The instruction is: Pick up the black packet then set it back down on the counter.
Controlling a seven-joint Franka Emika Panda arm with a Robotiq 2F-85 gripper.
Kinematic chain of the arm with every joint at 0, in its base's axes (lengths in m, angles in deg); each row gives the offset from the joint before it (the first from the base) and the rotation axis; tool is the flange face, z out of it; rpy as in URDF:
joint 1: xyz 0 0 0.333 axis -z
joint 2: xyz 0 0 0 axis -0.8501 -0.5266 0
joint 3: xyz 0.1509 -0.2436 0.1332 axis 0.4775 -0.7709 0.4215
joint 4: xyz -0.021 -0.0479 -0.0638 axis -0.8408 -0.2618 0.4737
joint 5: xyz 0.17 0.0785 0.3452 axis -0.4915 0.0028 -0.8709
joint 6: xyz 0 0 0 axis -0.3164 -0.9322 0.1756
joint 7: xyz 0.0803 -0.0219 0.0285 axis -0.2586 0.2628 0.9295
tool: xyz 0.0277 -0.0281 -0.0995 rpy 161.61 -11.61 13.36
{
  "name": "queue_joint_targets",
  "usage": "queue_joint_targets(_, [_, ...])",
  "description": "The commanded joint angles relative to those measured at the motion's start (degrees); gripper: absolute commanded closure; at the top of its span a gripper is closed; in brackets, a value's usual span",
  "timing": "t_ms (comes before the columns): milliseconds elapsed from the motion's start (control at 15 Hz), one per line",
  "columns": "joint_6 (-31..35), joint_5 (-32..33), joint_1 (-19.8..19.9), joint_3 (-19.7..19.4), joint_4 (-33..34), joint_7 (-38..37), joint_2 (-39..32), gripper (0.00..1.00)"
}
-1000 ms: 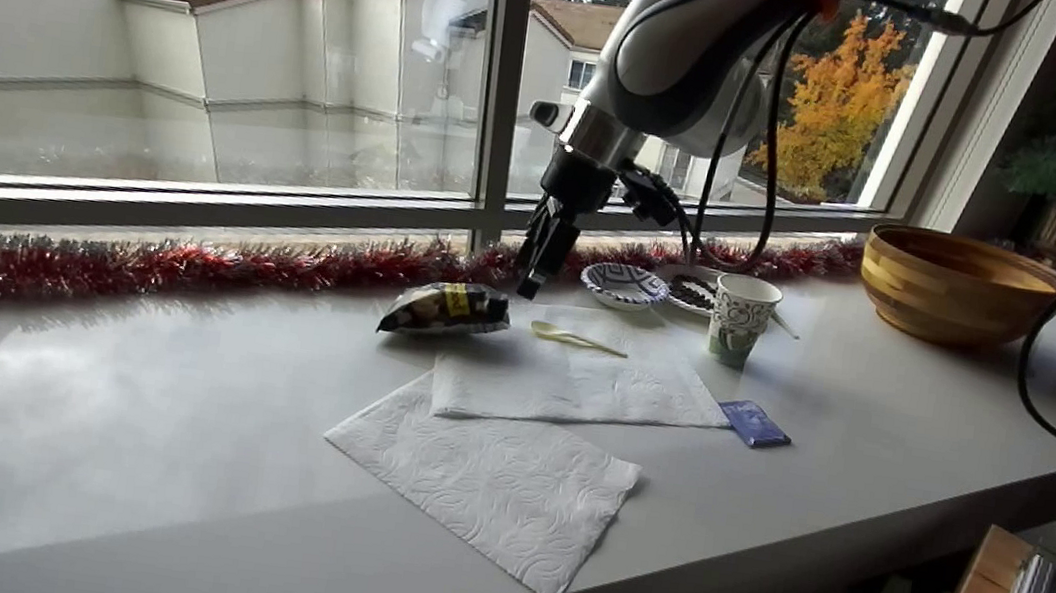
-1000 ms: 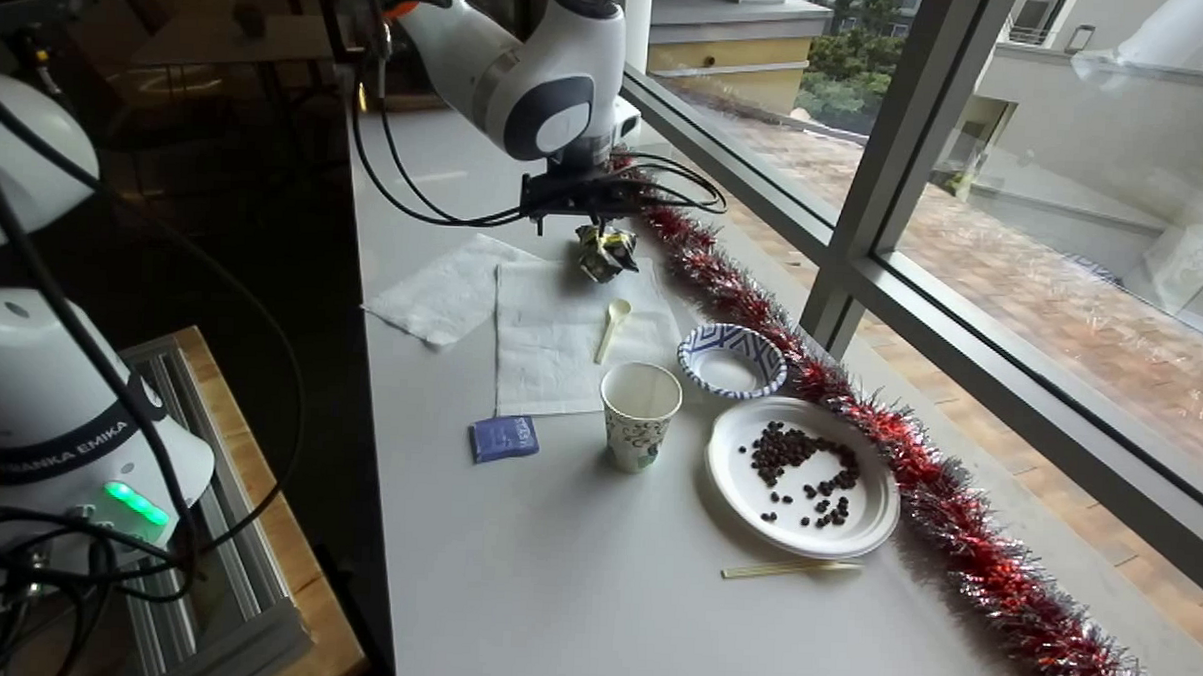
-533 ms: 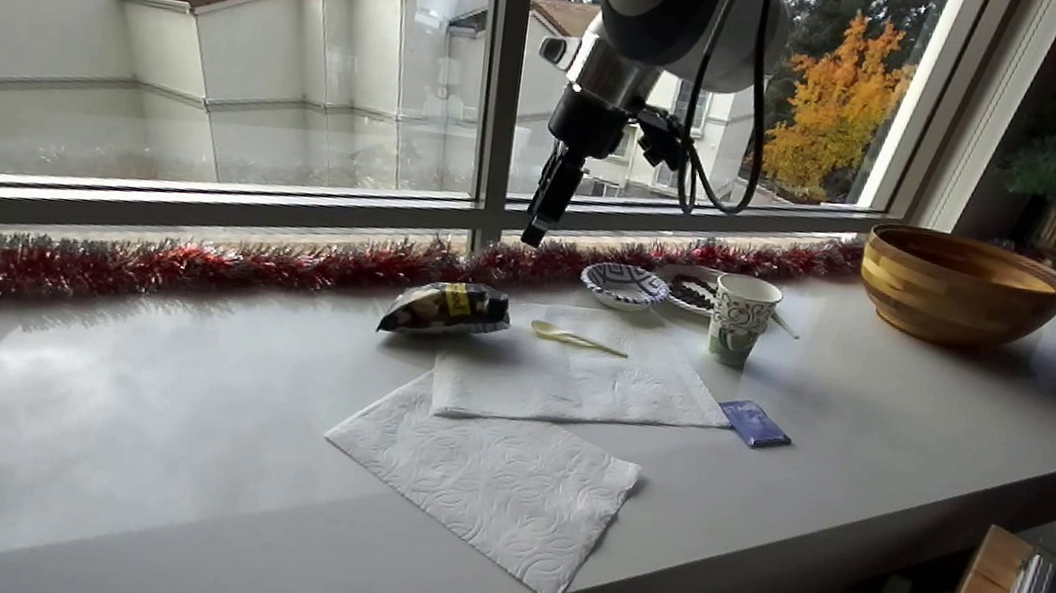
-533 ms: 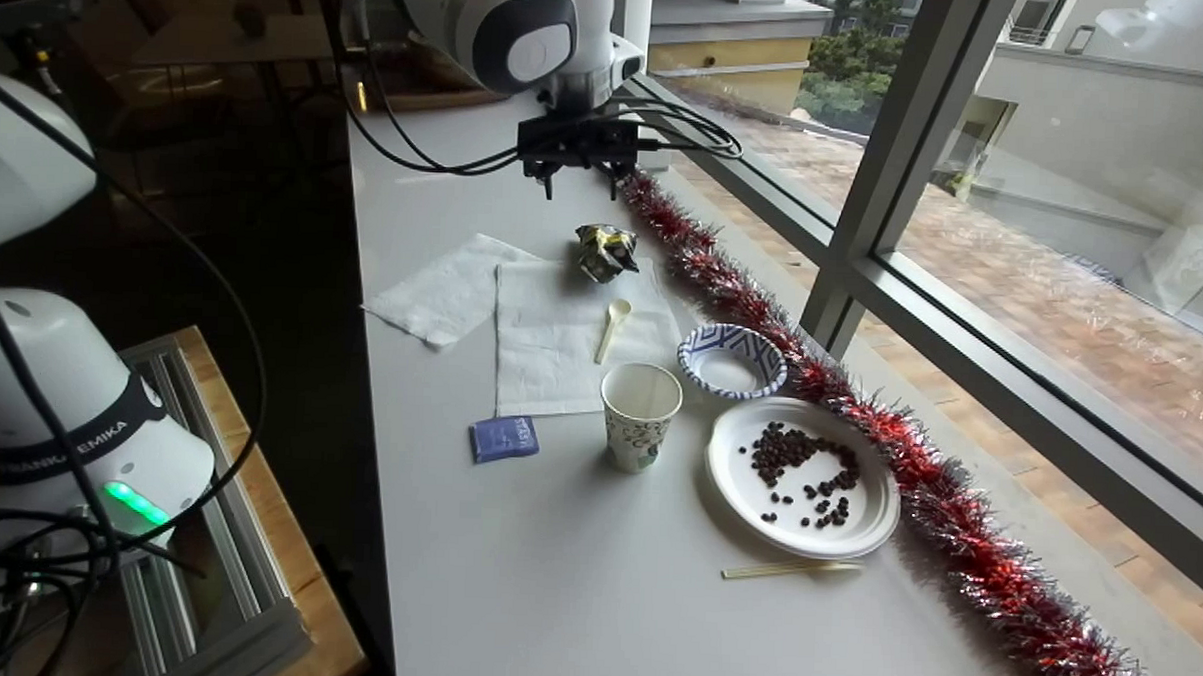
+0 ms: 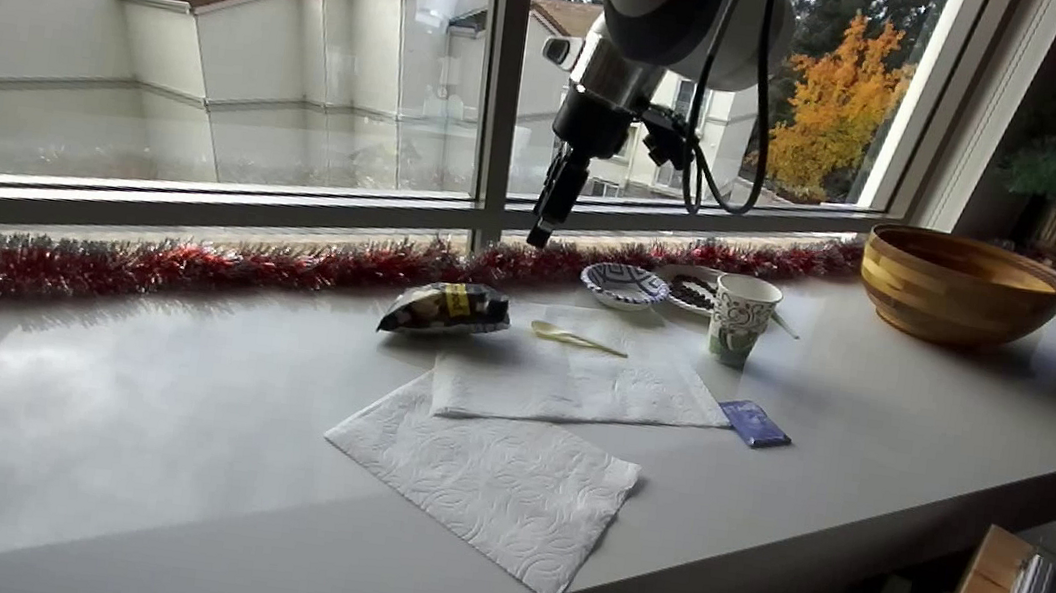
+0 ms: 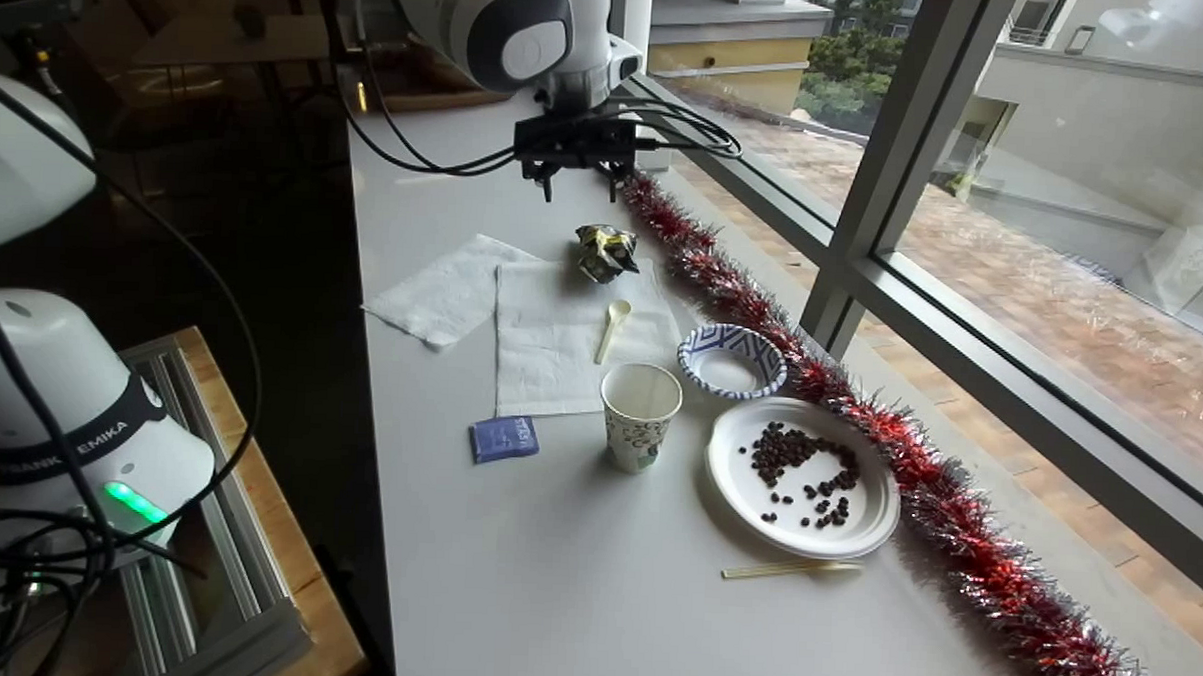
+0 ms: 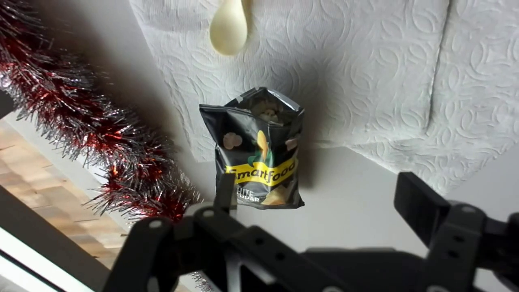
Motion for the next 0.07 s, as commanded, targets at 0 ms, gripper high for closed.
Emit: queue_joint_targets(0, [0.3,-4.8,-5.5,-5.4,0.0,3.2,1.9,0.0])
